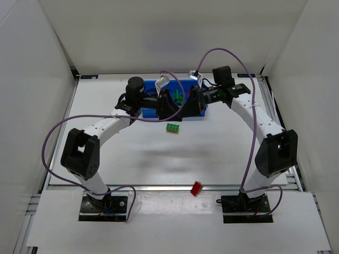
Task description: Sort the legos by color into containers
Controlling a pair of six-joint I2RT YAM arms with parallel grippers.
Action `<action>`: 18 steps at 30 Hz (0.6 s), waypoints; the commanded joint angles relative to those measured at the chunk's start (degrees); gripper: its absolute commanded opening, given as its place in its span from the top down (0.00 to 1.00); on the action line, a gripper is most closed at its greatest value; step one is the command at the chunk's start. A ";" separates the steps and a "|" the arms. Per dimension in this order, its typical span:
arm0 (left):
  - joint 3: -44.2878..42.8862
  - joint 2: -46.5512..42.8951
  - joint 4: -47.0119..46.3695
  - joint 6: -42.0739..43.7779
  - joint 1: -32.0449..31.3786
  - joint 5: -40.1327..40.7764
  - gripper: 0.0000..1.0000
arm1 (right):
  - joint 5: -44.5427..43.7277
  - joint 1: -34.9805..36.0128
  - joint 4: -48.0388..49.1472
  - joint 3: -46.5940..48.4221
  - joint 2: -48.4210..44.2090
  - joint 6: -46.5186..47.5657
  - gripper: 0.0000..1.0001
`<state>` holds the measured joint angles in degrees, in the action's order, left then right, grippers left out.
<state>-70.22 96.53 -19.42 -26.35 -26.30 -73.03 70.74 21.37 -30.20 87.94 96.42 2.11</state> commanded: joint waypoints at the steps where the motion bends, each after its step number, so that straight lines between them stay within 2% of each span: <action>1: 1.75 -5.03 8.92 8.74 -0.50 1.03 0.83 | -6.30 -1.50 -3.10 -0.66 -4.65 3.77 0.30; 2: 1.40 -6.08 17.31 12.51 -0.33 2.10 0.70 | -7.53 -1.85 -4.68 -1.36 -5.27 5.78 0.29; 3: 1.05 -6.70 24.01 16.46 -0.33 3.24 0.63 | -9.29 -2.81 -5.22 -2.67 -5.89 6.32 0.29; 4: 0.09 -7.49 34.17 24.34 -0.33 6.64 0.57 | -11.91 -3.52 -5.40 -3.64 -6.85 6.59 0.29; 6: 0.16 -9.78 40.57 34.12 -0.24 10.18 0.52 | -15.26 -5.44 -7.67 -5.05 -8.79 8.25 0.29; 7: 1.12 -11.87 43.91 35.56 -0.06 12.89 0.49 | -18.24 -6.15 -9.08 -5.50 -10.27 10.00 0.29; 10: 3.50 -15.40 45.52 36.02 0.90 16.33 0.44 | -23.26 -8.87 -11.89 -8.39 -12.92 13.61 0.29; 13: 7.27 -20.57 45.96 35.57 1.87 21.17 0.37 | -23.37 -11.07 -18.72 -10.16 -16.43 24.75 0.31; 15: 8.34 -22.34 47.80 36.97 2.48 21.62 0.36 | -21.36 -12.31 -27.14 -10.77 -19.60 36.52 0.32; 16: 9.30 -23.66 48.07 38.20 3.01 21.36 0.34 | -19.87 -12.31 -30.59 -11.12 -21.87 47.53 0.32; 17: 9.66 -24.45 48.68 38.82 3.36 21.27 0.33 | -19.33 -12.14 -37.06 -11.56 -23.11 53.20 0.33; 18: 10.09 -25.68 49.04 39.09 3.80 21.27 0.30 | -19.41 -11.96 -39.13 -12.26 -24.43 58.31 0.33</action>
<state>-61.43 74.59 25.61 8.84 -23.53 -53.32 49.82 9.13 -53.91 76.82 76.82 36.84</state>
